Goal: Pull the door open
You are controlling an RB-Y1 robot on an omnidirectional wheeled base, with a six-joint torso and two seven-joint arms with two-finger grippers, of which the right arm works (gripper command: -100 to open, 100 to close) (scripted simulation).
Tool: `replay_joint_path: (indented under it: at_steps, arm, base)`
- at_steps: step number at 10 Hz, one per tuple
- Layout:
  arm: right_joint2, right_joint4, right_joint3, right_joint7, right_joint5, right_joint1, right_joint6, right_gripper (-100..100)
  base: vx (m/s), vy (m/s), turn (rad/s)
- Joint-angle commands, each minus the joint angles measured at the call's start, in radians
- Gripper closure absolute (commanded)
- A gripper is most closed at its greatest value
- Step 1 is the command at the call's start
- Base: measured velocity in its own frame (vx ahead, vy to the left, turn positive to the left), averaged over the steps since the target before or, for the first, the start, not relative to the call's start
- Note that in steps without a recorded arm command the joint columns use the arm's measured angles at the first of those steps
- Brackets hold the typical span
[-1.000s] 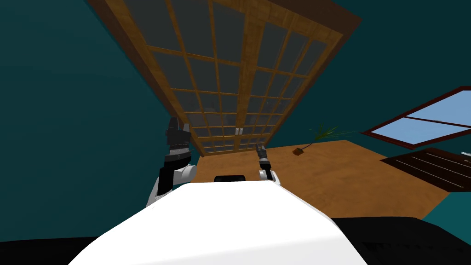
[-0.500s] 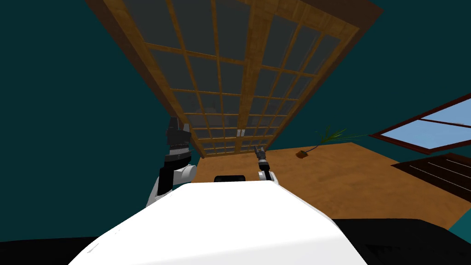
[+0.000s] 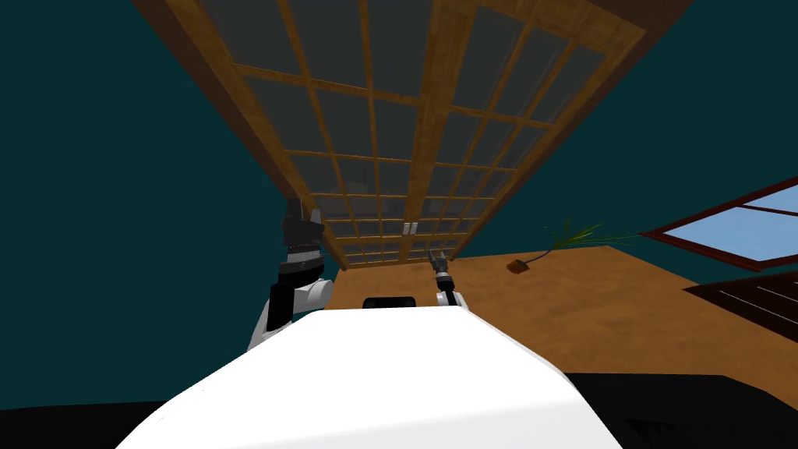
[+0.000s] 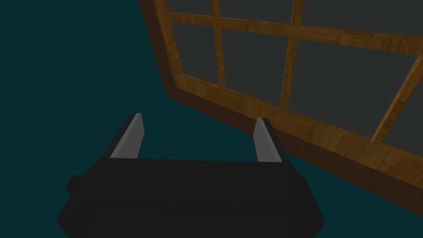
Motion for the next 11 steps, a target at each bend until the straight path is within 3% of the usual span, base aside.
replay_joint_path:
  at_steps: [1,11]
  arm:
    - [0.005,0.038,-0.007,0.033,0.012,-0.011,-0.015,-100]
    - [0.044,0.235,-0.043,0.205,0.083,-0.073,-0.078,-100]
  base:
    - [0.099,0.006,0.035]
    - [0.099,-0.005,0.031]
